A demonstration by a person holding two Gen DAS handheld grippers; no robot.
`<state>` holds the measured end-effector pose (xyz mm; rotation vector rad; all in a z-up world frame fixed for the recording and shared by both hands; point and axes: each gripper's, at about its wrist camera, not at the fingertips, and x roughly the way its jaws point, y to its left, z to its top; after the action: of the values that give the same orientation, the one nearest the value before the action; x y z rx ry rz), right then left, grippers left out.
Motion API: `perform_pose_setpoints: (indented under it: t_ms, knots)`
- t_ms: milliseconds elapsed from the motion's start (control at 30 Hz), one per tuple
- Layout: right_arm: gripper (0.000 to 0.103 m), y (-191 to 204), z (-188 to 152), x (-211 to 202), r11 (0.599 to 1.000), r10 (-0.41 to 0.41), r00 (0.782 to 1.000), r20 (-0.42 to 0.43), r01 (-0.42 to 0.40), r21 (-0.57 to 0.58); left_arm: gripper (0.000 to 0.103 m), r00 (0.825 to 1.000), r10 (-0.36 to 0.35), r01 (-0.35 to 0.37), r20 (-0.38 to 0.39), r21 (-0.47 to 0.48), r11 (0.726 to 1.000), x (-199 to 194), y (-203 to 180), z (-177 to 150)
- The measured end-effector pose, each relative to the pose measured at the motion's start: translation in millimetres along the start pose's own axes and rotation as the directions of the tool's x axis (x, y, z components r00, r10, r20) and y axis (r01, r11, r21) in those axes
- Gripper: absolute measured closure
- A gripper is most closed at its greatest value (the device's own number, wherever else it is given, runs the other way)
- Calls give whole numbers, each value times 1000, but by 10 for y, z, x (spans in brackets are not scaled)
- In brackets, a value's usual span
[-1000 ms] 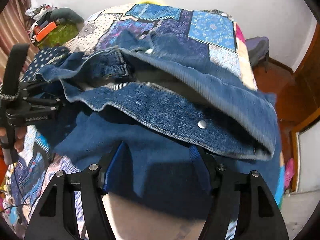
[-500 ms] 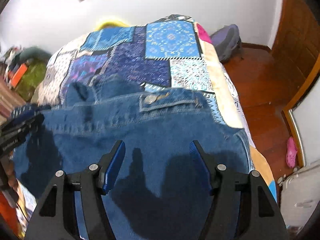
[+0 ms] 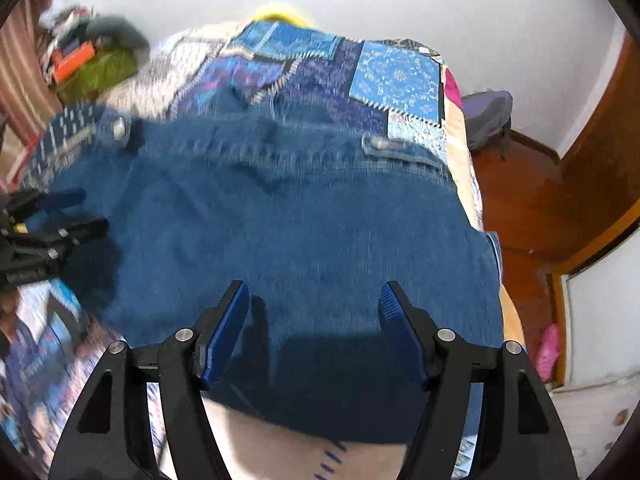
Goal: Fold large clothes
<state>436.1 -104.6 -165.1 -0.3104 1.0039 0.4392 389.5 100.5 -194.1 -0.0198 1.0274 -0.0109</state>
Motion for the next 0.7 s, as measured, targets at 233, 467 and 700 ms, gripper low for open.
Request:
perform_pose_setpoints:
  t_ms: [233, 467, 700]
  knots:
    - [28, -227, -262, 10, 997, -42, 999, -31, 44, 57, 35, 998, 16, -12, 58, -70, 997, -251, 238, -426]
    - [28, -287, -383, -115, 994, -43, 998, -39, 47, 103, 35, 997, 34, -19, 72, -196, 980, -505, 500, -746]
    - [28, -187, -466, -290, 996, -35, 999, -1, 35, 78, 35, 993, 35, 13, 113, -394, 919, -667, 838, -1001]
